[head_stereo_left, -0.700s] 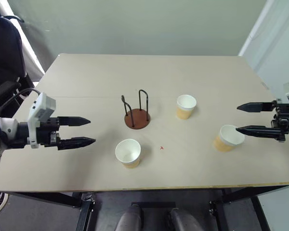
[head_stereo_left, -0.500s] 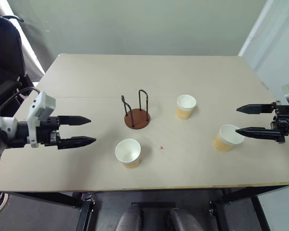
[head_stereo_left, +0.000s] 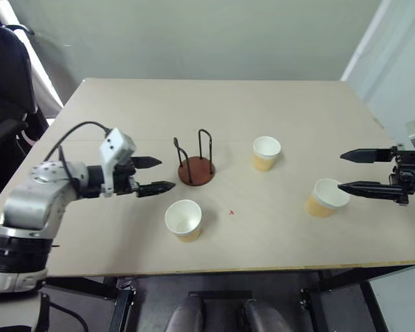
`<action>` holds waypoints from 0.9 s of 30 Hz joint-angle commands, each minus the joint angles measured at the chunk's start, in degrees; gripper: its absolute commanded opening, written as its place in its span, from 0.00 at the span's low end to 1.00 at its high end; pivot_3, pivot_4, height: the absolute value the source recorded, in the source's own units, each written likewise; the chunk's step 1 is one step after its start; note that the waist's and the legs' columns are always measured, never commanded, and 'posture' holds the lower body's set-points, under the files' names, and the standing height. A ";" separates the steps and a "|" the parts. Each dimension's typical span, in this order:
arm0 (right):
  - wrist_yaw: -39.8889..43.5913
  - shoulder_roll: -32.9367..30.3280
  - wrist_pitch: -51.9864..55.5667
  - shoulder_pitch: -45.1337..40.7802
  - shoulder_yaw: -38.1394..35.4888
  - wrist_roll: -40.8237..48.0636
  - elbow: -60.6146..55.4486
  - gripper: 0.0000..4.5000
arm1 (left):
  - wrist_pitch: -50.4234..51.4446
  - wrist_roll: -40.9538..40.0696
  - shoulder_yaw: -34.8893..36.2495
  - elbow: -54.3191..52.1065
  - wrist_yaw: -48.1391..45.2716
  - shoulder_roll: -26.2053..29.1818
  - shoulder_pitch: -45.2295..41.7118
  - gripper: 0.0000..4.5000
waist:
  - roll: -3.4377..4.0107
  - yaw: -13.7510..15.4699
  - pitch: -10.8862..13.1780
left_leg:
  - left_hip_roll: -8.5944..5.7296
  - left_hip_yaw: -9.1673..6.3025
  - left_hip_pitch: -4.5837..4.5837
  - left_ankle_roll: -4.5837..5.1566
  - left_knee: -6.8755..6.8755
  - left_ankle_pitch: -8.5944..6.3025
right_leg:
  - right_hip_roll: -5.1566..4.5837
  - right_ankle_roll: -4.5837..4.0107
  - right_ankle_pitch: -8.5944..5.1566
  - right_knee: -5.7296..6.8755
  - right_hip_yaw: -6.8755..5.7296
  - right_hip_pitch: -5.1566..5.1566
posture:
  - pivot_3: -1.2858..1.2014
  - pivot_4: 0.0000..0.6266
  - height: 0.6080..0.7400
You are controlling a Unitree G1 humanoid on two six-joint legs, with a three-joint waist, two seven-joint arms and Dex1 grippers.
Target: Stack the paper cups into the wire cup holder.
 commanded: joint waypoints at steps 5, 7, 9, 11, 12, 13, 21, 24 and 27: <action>-0.54 -1.23 0.12 0.36 -3.66 1.08 -1.54 0.99 | 3.74 5.40 -3.89 0.31 11.82 -7.13 -7.10 1.00 | -0.02 0.07 0.02 | 0.00 0.04 0.12 -0.01 -0.01 0.09 | 0.02 0.08 -0.01 -0.01 0.01 0.15 | 0.52 0.24 1.00; -0.65 -1.11 0.30 0.64 -3.78 1.19 -1.93 0.99 | 4.03 6.60 -4.86 1.41 14.18 -9.69 -8.62 1.00 | -0.04 0.19 0.03 | -0.01 0.05 0.34 0.02 0.00 0.09 | 0.02 0.16 -0.02 -0.06 0.03 0.41 | 0.52 0.24 1.00; -0.76 -1.03 0.40 0.85 -3.87 1.26 -2.20 0.99 | 4.22 7.70 -6.05 2.89 15.95 -12.60 -10.31 1.00 | -0.10 0.23 0.07 | -0.03 0.05 0.53 0.04 0.00 0.08 | 0.02 0.22 -0.06 -0.12 0.07 0.63 | 0.52 0.24 1.00; -0.90 -0.97 0.48 1.05 -3.96 1.28 -2.41 0.99 | 4.09 8.99 -7.33 4.56 17.15 -14.66 -11.56 1.00 | -0.15 0.26 0.10 | -0.04 0.05 0.58 0.06 0.04 0.09 | 0.02 0.27 -0.09 -0.12 0.08 0.70 | 0.52 0.24 1.00; -1.00 -0.95 0.53 1.16 -4.03 1.31 -2.52 0.99 | 4.08 9.53 -8.07 5.67 17.42 -15.65 -12.13 1.00 | -0.16 0.26 0.11 | -0.05 0.05 0.59 0.06 0.05 0.09 | 0.02 0.29 -0.09 -0.12 0.09 0.71 | 0.52 0.24 1.00; -1.12 -0.95 0.60 1.38 -4.20 1.36 -2.71 0.99 | 3.52 10.34 -8.83 6.94 17.79 -16.41 -12.61 1.00 | -0.16 0.31 0.11 | -0.05 0.06 0.59 0.06 0.05 0.09 | 0.02 0.30 -0.10 -0.12 0.09 0.72 | 0.52 0.24 1.00; -2.14 -1.30 1.22 3.97 -6.47 1.83 -4.18 1.00 | -0.63 13.56 -10.10 13.87 18.18 -20.41 -15.56 0.71 | -0.23 0.60 0.15 | -0.12 0.08 0.58 0.06 0.03 0.10 | 0.02 0.52 -0.22 -0.12 0.15 0.74 | 0.52 0.24 1.00; -2.40 -1.51 1.47 4.58 -7.20 1.99 -4.55 1.00 | -1.68 13.96 -9.85 15.45 17.97 -21.31 -16.67 0.46 | -0.25 0.63 0.16 | -0.21 0.08 0.58 0.06 0.04 0.10 | 0.01 0.65 -0.30 -0.12 0.23 0.79 | 0.52 0.24 1.00; -2.78 -1.64 1.76 5.02 -7.83 2.03 -4.82 1.00 | -1.99 14.08 -9.43 16.01 17.55 -21.81 -17.17 0.21 | -0.27 0.64 0.17 | -0.27 0.08 0.58 0.06 0.05 0.09 | 0.00 0.72 -0.33 -0.13 0.27 0.82 | 0.52 0.24 1.00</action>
